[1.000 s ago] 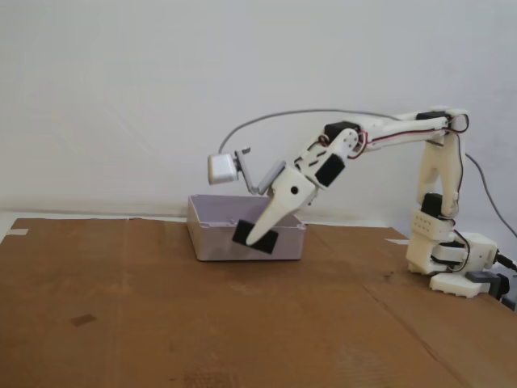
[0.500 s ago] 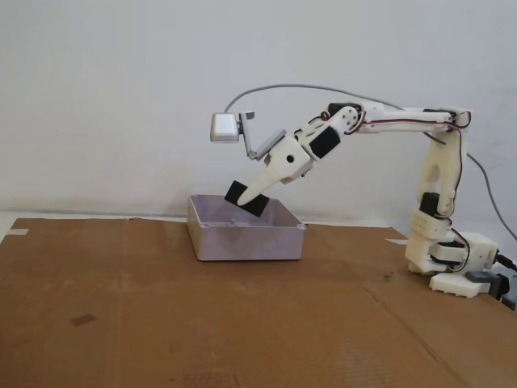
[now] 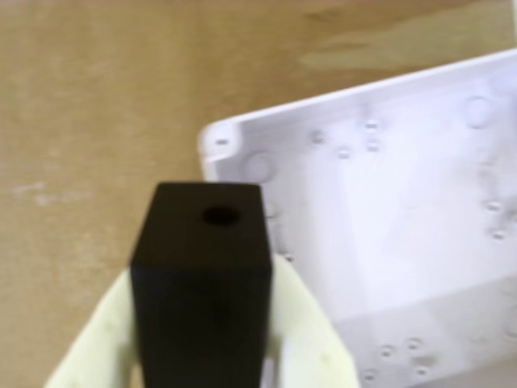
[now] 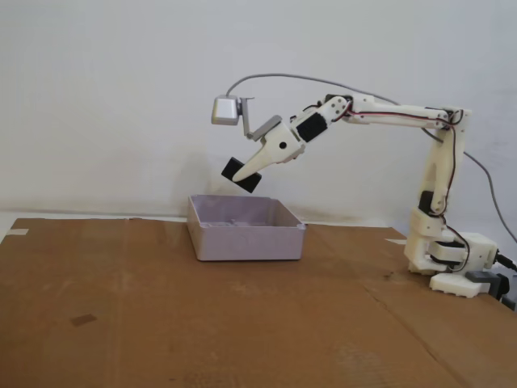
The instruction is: Grasp a block and put it in the box.
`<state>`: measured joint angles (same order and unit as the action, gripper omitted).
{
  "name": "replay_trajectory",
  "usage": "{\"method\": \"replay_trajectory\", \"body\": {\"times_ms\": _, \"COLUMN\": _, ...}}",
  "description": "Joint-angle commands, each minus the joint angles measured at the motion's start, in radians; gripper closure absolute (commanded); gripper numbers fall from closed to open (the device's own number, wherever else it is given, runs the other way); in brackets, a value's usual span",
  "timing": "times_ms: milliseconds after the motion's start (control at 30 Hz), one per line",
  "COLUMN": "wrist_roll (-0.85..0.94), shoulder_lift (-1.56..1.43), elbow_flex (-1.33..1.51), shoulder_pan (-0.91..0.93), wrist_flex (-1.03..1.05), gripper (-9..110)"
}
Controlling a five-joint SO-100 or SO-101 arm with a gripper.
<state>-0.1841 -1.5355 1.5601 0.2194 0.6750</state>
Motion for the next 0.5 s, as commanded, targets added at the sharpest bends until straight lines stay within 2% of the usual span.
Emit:
{"method": "replay_trajectory", "body": {"times_ms": 0, "wrist_roll": 0.025, "shoulder_lift": -0.161, "elbow_flex": -0.052, "shoulder_pan": 0.067, "wrist_flex": -0.006, "gripper": 102}}
{"method": "replay_trajectory", "body": {"times_ms": 467, "wrist_roll": 0.026, "shoulder_lift": -0.143, "elbow_flex": 0.002, "shoulder_pan": 0.235, "wrist_flex": -0.008, "gripper": 102}}
